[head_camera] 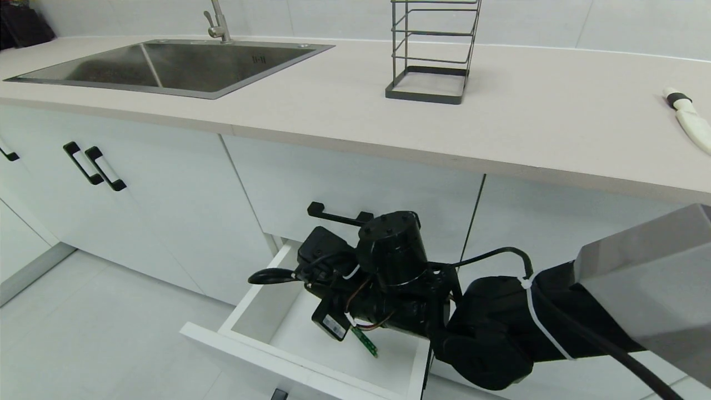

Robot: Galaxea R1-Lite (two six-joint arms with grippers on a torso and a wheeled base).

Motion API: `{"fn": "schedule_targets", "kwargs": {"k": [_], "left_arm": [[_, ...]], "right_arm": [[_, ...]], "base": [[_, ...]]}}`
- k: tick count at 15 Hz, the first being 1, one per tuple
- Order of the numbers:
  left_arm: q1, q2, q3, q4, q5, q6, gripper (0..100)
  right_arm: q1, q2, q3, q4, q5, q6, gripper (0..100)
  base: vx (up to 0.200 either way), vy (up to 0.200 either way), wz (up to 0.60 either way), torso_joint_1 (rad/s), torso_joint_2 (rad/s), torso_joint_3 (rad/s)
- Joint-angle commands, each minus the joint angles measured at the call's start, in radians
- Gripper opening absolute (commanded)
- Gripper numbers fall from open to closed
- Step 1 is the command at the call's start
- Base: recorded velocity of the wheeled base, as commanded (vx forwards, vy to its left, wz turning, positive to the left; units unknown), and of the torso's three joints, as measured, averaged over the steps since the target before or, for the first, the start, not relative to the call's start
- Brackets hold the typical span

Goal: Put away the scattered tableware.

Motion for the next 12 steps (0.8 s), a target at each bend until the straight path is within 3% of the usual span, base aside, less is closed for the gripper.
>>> {"fn": "schedule_targets", "kwargs": {"k": [1, 6, 12], "left_arm": [[0.0, 0.0, 0.0, 0.0, 0.001, 0.0, 100], [0.0, 0.0, 0.0, 0.0, 0.001, 0.0, 100], [0.0, 0.0, 0.0, 0.0, 0.001, 0.0, 100]], "right_arm": [[0.003, 0.047, -0.002, 0.02, -0.008, -0.002, 0], [0.0, 0.122, -0.153, 0.163, -0.018, -0.001, 0], [0.0, 0.176, -0.243, 0.284, -0.108, 0.005, 0]], "base": [[0.0, 0.0, 0.0, 0.0, 0.0, 0.0], [0.0, 0.0, 0.0, 0.0, 0.0, 0.0], [0.0, 0.0, 0.0, 0.0, 0.0, 0.0]]}}
